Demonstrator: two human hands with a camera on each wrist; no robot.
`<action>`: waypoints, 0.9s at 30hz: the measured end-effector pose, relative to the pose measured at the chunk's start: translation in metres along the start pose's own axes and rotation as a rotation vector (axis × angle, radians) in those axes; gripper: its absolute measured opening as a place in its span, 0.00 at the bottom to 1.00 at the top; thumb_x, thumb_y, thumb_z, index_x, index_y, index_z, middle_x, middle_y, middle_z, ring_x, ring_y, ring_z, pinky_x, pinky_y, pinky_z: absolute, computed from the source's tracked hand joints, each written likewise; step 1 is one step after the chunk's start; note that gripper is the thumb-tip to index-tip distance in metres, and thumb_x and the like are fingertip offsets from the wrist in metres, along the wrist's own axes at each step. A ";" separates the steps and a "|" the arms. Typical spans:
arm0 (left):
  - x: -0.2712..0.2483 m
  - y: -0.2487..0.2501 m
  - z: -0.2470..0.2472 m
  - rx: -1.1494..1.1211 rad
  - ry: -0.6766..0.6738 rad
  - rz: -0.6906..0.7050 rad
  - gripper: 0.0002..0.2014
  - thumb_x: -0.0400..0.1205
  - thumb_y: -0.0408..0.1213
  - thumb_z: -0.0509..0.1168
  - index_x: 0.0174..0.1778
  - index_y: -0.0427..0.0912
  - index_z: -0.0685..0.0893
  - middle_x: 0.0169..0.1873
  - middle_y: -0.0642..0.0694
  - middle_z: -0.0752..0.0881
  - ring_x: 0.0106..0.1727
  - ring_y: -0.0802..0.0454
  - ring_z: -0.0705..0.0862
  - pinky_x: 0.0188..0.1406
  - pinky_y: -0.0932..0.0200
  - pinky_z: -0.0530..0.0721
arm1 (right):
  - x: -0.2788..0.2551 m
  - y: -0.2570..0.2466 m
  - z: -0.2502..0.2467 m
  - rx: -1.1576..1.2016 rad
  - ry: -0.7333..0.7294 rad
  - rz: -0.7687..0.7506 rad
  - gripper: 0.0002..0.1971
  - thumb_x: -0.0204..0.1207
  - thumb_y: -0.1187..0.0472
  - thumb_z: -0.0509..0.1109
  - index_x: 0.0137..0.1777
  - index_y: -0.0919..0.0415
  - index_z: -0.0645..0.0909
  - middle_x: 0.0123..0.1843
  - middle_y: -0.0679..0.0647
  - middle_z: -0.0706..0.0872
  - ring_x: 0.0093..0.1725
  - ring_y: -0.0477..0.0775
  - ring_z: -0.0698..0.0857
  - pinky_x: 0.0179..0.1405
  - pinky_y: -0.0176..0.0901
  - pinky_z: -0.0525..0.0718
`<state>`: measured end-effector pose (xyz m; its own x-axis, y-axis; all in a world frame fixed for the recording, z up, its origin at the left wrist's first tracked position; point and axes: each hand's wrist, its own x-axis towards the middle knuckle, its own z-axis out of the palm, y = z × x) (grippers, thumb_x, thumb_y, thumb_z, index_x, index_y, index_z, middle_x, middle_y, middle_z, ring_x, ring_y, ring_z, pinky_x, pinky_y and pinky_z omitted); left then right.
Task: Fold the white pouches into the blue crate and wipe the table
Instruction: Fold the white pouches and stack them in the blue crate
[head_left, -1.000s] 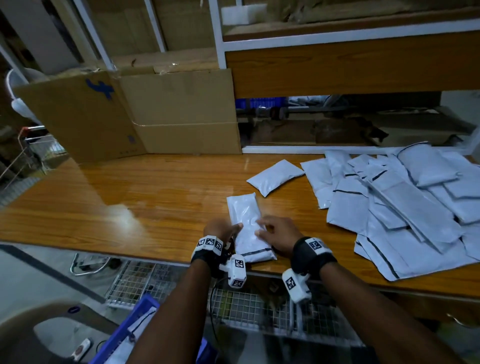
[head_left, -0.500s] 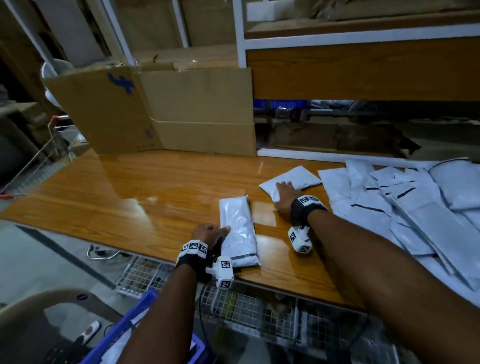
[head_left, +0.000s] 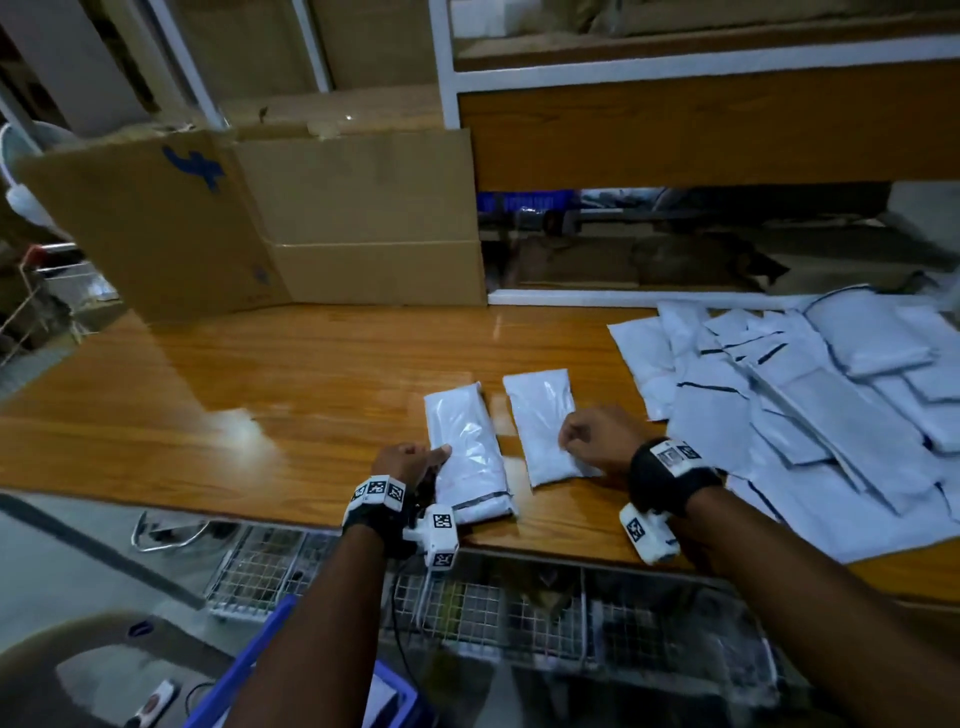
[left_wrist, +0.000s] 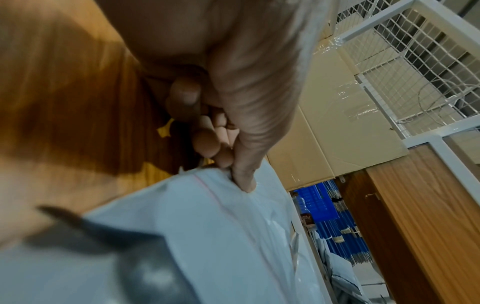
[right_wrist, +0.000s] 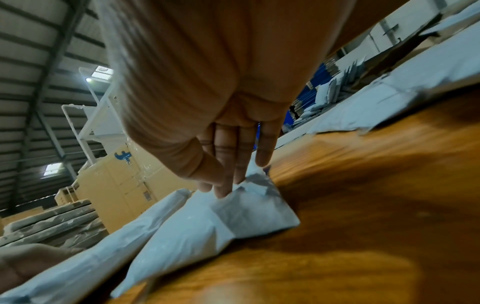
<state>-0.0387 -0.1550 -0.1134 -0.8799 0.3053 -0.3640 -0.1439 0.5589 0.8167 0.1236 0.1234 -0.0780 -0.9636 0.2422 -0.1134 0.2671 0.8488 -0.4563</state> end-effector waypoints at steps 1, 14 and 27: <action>0.001 0.000 -0.001 -0.001 -0.009 -0.015 0.26 0.72 0.52 0.80 0.21 0.44 0.72 0.17 0.48 0.74 0.21 0.50 0.71 0.23 0.63 0.67 | -0.006 0.002 0.002 0.012 0.017 0.009 0.07 0.71 0.57 0.70 0.37 0.43 0.86 0.40 0.41 0.89 0.43 0.43 0.87 0.44 0.40 0.85; -0.022 -0.001 0.002 0.149 -0.002 0.064 0.27 0.69 0.55 0.81 0.19 0.46 0.72 0.11 0.54 0.75 0.19 0.54 0.74 0.20 0.66 0.65 | -0.014 -0.038 0.019 0.218 0.043 0.502 0.27 0.63 0.41 0.83 0.28 0.55 0.70 0.28 0.50 0.72 0.27 0.51 0.72 0.25 0.44 0.63; -0.090 -0.103 -0.078 -0.344 0.290 0.034 0.19 0.71 0.43 0.82 0.31 0.38 0.78 0.29 0.37 0.83 0.32 0.51 0.79 0.35 0.55 0.77 | 0.002 -0.153 0.068 0.387 -0.010 0.190 0.24 0.74 0.49 0.78 0.62 0.65 0.82 0.58 0.56 0.86 0.59 0.64 0.84 0.58 0.60 0.84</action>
<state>0.0198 -0.3000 -0.1302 -0.9702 0.0630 -0.2339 -0.2117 0.2488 0.9451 0.0799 -0.0382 -0.0686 -0.8983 0.3713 -0.2349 0.4167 0.5502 -0.7237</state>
